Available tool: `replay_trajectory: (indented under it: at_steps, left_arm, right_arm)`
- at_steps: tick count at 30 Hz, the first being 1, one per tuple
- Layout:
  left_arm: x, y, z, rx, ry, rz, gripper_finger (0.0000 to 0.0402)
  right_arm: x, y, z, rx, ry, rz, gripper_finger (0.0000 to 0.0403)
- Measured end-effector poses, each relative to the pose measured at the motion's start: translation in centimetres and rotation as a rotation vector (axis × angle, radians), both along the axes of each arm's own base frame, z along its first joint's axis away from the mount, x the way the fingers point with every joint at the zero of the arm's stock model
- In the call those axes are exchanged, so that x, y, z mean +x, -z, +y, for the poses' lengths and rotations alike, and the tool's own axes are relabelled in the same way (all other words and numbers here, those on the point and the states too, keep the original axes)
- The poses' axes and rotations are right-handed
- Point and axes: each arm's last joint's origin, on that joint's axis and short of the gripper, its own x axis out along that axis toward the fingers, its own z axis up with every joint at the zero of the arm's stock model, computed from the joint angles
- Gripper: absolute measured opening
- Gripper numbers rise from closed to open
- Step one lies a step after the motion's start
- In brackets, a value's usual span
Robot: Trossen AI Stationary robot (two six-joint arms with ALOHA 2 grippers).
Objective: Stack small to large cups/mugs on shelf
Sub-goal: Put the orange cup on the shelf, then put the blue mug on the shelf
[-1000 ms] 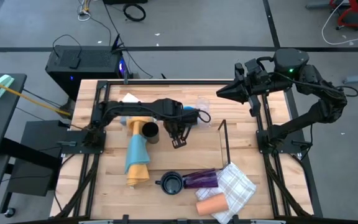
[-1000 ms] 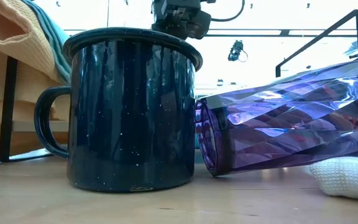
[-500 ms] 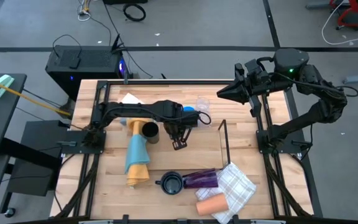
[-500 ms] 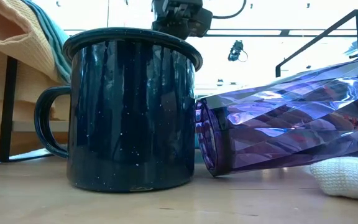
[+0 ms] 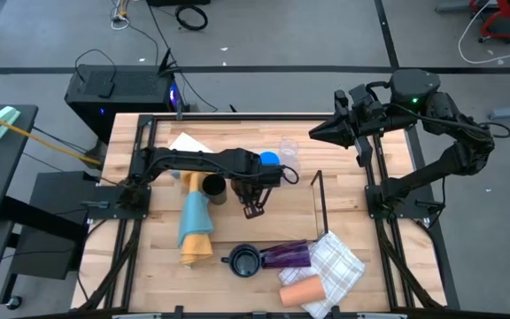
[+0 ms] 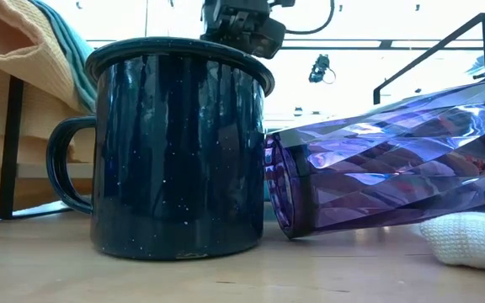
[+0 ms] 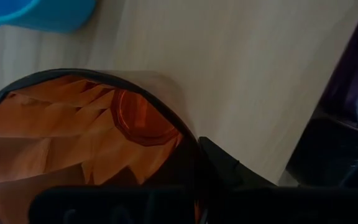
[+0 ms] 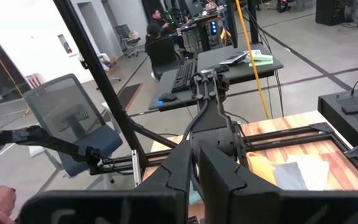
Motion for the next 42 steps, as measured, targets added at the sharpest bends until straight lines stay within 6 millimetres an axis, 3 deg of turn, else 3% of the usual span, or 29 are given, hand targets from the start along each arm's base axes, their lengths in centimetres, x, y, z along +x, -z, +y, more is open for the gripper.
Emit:
replay_trajectory:
  at_steps: [9, 16, 25, 42]
  left_arm:
    - [-0.07, 0.25, -0.14, -0.001, 0.003, 0.005, 0.0014]
    - [-0.07, 0.37, -0.50, -0.018, 0.003, 0.011, 0.0045]
    - [-0.06, 0.37, -0.48, -0.026, 0.006, 0.010, 0.0057]
    - [-0.06, 0.37, -0.51, -0.035, 0.011, 0.010, 0.0150]
  right_arm:
    - [-0.01, 0.06, 0.00, 0.000, 0.000, 0.006, 0.0038]
    - [-0.01, 0.07, 0.00, 0.001, 0.000, 0.007, 0.0038]
    - [-0.03, 0.12, 0.08, 0.005, -0.026, 0.013, 0.0038]
    - [-0.05, 0.12, 0.13, 0.015, -0.044, 0.014, 0.0038]
